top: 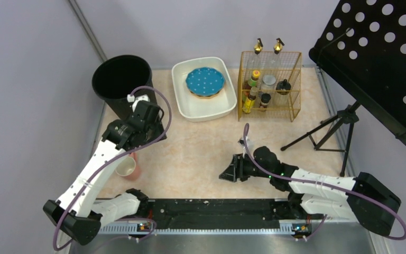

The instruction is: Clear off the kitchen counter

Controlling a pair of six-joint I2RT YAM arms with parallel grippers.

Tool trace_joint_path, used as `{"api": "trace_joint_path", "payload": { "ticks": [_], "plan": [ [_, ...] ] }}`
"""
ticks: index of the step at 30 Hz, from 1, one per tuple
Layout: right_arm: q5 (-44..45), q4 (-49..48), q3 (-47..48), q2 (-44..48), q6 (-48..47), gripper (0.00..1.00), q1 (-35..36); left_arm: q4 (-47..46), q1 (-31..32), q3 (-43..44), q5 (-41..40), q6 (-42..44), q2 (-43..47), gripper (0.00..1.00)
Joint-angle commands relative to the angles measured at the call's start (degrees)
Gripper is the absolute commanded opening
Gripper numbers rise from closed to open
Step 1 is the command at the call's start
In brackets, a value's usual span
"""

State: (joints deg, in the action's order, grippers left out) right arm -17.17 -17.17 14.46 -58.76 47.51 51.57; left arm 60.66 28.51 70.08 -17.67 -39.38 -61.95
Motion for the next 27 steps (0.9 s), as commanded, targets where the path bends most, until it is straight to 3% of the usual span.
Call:
{"api": "trace_joint_path", "payload": {
  "ticks": [1, 15, 22, 27],
  "plan": [
    [0.3, -5.2, 2.9, -1.6, -1.4, 0.52, 1.0, 5.9, 0.0, -4.0, -5.5, -3.8, 3.3, 0.53],
    [-2.3, -11.4, 3.1, -8.1, -1.6, 0.52, 2.4, 17.3, -1.2, -11.2, -15.9, -12.0, 1.3, 0.53],
    [-4.1, -13.1, 4.0, -11.1, -2.0, 0.52, 2.5, 12.7, -10.5, -15.9, -9.5, -5.4, 5.5, 0.53],
    [-4.5, -13.8, 4.2, -12.5, -2.2, 0.52, 2.4, 10.6, -13.6, -16.7, -7.3, -2.6, 6.0, 0.53]
  ]
}}
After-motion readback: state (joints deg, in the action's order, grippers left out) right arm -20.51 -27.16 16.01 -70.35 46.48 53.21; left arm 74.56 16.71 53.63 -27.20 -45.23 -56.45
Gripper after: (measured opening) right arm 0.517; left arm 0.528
